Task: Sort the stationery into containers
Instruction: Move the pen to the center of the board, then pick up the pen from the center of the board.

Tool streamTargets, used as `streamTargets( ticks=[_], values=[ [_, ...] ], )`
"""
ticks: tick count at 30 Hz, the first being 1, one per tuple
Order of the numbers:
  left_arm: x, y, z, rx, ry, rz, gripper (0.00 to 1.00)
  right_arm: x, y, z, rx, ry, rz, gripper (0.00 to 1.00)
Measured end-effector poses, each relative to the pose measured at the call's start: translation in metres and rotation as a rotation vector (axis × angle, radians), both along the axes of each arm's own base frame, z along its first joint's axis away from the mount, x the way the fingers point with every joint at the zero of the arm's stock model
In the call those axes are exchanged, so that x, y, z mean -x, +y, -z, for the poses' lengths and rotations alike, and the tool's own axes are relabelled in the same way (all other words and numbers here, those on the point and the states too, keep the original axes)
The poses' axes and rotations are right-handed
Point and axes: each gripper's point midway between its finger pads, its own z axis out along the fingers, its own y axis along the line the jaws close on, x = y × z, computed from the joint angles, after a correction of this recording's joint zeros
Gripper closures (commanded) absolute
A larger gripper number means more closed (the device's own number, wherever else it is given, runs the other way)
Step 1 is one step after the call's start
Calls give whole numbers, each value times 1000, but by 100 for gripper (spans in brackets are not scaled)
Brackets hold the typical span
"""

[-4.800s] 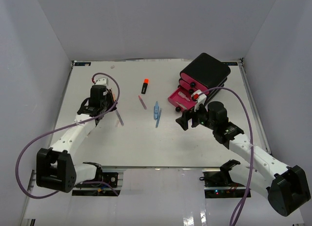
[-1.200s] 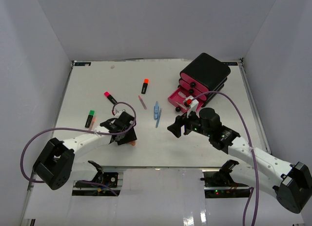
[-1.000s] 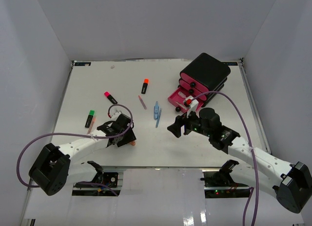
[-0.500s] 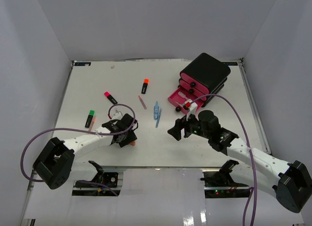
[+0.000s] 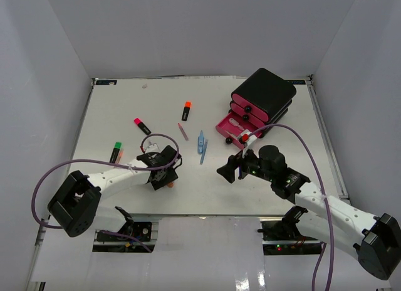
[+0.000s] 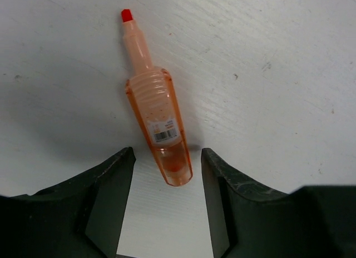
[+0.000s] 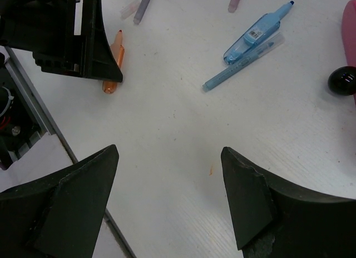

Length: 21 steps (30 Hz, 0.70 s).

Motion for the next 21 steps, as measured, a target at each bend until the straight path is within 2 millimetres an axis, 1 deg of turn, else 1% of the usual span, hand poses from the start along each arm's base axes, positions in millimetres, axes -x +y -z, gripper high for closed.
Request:
streamTargets(
  ticks=[3,10,15,21],
  values=[
    [0,6,0,-31,5,-11,32,1,0,-1,-4,-4,-3,19],
    [-6,23,1,-74,20,-47,32,3,-2,0,-7,-7,-7,19],
    [-15,38,2,-92,32,-76,34,4,-1,0,-8,-7,-11,19],
    [-20,40,3,-122,52,-49,40,4,-1,0,-8,-7,-11,19]
  ],
)
